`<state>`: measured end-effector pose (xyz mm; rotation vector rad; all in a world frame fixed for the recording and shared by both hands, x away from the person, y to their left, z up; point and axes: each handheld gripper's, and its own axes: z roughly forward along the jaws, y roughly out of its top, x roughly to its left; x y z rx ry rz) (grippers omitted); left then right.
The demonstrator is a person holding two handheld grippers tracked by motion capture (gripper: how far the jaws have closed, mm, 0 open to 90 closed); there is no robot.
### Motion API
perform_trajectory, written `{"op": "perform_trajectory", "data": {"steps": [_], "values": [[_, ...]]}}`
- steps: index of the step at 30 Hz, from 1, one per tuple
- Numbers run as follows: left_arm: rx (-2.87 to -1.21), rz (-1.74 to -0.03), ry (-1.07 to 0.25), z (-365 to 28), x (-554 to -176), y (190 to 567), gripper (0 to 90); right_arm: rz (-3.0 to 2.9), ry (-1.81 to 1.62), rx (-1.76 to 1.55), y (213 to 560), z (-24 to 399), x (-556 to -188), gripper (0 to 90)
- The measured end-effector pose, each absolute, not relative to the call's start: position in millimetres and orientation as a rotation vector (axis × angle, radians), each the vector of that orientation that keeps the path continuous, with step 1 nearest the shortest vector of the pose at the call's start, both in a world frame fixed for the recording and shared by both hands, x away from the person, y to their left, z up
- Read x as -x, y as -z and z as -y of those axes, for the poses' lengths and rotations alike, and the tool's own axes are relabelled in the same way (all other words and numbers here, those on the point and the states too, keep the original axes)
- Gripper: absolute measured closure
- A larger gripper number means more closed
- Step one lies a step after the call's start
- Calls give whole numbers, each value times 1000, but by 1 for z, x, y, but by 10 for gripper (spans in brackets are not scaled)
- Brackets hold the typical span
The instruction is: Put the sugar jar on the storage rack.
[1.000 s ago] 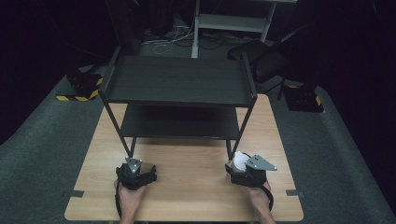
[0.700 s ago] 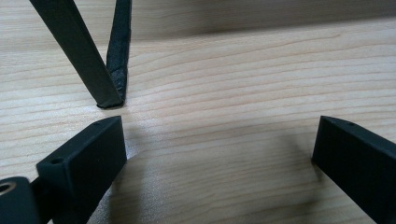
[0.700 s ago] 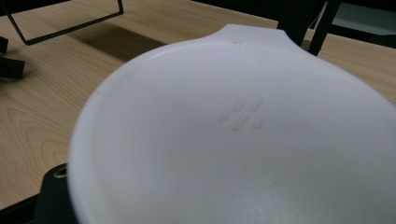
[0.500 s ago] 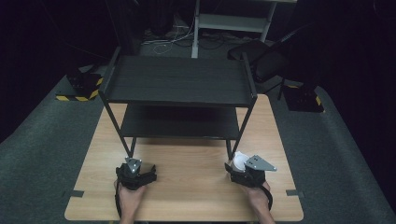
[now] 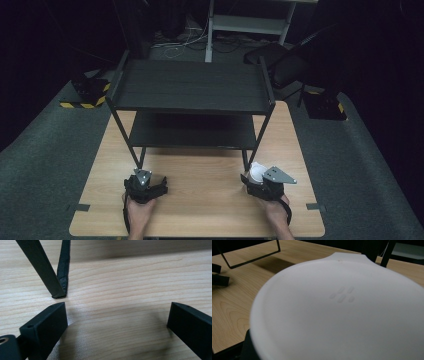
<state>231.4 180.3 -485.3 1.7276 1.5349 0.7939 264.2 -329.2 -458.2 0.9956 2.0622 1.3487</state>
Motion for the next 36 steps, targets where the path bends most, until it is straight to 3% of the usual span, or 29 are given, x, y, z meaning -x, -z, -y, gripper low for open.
{"op": "perform_trajectory", "data": {"steps": [36], "values": [[-1719,-1533,-793,-181,-231,486,27,-2085,-1335,-956,448,328,-262,309]]}}
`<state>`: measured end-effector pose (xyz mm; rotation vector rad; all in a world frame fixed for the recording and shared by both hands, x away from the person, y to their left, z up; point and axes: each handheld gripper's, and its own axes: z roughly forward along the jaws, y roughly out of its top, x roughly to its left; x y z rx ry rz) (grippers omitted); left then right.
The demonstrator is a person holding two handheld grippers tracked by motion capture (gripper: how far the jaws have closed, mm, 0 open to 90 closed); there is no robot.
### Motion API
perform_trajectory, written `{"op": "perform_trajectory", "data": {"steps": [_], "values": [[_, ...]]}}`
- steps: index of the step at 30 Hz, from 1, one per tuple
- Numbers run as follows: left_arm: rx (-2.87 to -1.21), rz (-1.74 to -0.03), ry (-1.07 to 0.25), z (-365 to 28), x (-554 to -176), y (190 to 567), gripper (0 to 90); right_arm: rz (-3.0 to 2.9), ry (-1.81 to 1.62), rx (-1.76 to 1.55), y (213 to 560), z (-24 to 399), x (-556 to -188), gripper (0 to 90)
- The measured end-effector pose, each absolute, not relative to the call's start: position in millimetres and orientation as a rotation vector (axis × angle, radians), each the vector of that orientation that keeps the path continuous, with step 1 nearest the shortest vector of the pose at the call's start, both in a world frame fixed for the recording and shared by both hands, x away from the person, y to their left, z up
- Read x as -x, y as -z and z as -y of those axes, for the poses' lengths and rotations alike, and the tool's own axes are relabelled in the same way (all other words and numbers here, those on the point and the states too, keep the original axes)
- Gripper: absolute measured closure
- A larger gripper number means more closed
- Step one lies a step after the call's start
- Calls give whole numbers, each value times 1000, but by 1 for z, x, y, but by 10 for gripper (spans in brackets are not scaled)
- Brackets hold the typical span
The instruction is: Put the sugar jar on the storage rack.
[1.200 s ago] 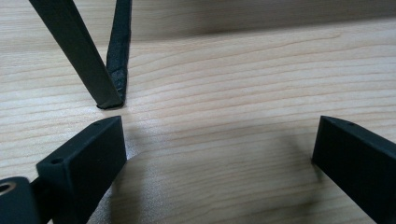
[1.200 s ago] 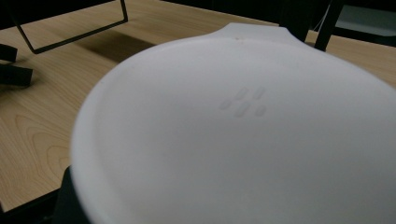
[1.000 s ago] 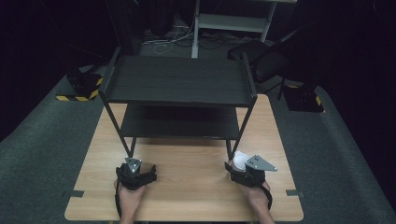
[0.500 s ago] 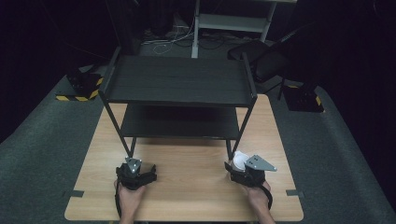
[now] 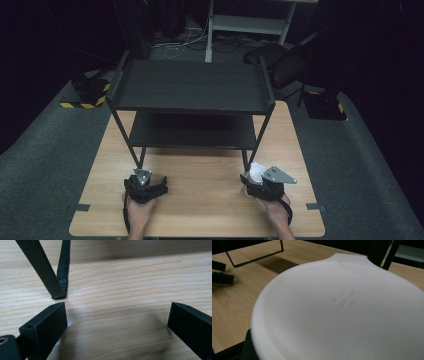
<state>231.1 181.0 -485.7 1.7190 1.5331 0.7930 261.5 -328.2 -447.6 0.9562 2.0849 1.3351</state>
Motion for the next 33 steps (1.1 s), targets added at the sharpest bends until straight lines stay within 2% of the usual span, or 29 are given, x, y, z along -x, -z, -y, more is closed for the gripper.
{"op": "perform_trajectory", "data": {"steps": [17,33], "values": [[-1709,-1531,-791,-182,-230,486,26,-2130,-1367,-874,426,327,-259,309],[-1706,-1530,-787,-182,-230,486,26,-2220,-1407,-798,392,320,-266,309]]}}
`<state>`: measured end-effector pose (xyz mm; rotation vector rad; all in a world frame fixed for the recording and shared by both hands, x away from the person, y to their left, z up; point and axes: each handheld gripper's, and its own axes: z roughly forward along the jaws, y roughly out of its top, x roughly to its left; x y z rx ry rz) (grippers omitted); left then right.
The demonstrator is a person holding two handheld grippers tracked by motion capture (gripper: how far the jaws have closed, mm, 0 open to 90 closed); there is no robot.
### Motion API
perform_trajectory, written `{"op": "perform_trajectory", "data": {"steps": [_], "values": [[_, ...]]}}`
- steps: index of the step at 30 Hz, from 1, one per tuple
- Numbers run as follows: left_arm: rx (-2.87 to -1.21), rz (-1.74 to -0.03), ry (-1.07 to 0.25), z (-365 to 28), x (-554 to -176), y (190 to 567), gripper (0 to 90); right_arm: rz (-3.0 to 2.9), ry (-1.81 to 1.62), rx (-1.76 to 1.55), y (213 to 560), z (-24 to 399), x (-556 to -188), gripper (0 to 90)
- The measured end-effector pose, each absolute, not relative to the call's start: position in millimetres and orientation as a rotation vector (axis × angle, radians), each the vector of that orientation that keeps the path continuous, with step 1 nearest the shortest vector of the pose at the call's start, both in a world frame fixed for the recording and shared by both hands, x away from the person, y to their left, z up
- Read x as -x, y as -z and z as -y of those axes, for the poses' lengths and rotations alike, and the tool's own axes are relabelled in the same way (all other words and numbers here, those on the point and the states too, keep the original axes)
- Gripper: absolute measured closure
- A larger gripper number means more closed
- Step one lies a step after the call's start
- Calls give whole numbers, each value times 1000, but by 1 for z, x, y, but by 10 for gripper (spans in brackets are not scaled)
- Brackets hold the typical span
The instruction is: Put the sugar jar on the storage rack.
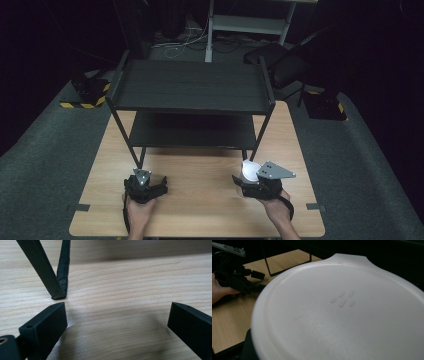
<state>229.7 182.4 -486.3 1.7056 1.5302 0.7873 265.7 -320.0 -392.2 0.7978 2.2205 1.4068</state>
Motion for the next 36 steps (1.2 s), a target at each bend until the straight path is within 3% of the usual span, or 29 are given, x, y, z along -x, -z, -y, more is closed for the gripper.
{"op": "perform_trajectory", "data": {"steps": [36], "values": [[-1683,-1516,-775,-186,-227,488,26,-2258,-1447,-693,319,286,-279,309]]}}
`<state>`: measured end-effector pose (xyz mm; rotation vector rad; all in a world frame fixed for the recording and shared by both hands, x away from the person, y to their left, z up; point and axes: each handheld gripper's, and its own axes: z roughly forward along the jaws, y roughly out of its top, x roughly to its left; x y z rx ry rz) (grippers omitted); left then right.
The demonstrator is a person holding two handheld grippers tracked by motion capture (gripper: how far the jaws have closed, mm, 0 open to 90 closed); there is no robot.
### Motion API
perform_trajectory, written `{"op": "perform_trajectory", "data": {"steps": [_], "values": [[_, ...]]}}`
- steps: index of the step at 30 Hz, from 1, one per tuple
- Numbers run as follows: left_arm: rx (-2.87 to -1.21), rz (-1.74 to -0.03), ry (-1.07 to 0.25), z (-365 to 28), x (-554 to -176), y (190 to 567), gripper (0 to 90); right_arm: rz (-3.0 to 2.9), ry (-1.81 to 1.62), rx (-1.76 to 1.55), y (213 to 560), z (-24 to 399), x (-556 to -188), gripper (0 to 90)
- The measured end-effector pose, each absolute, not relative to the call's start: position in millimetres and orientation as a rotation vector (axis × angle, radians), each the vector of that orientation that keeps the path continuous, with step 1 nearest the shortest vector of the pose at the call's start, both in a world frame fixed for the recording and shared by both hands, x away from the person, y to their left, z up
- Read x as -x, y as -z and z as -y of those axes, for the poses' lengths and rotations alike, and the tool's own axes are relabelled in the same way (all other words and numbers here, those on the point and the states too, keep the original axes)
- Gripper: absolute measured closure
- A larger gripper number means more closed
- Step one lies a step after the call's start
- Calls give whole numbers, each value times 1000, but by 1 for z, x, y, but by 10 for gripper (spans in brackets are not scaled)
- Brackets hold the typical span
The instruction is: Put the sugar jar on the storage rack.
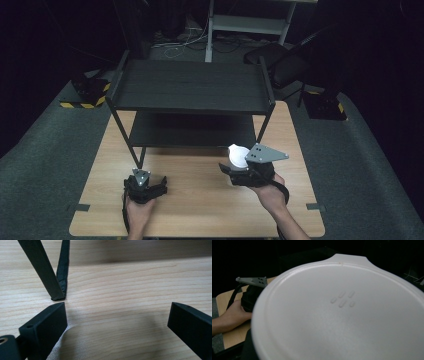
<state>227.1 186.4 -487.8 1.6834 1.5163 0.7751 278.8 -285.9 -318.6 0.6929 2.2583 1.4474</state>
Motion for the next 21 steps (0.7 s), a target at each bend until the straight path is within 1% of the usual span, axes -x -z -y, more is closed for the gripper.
{"op": "perform_trajectory", "data": {"steps": [10,21], "values": [[-1675,-1511,-774,-187,-226,488,27,-2238,-1463,-718,304,274,-290,309],[-1665,-1508,-774,-188,-225,489,27,-2193,-1438,-778,297,260,-302,309]]}}
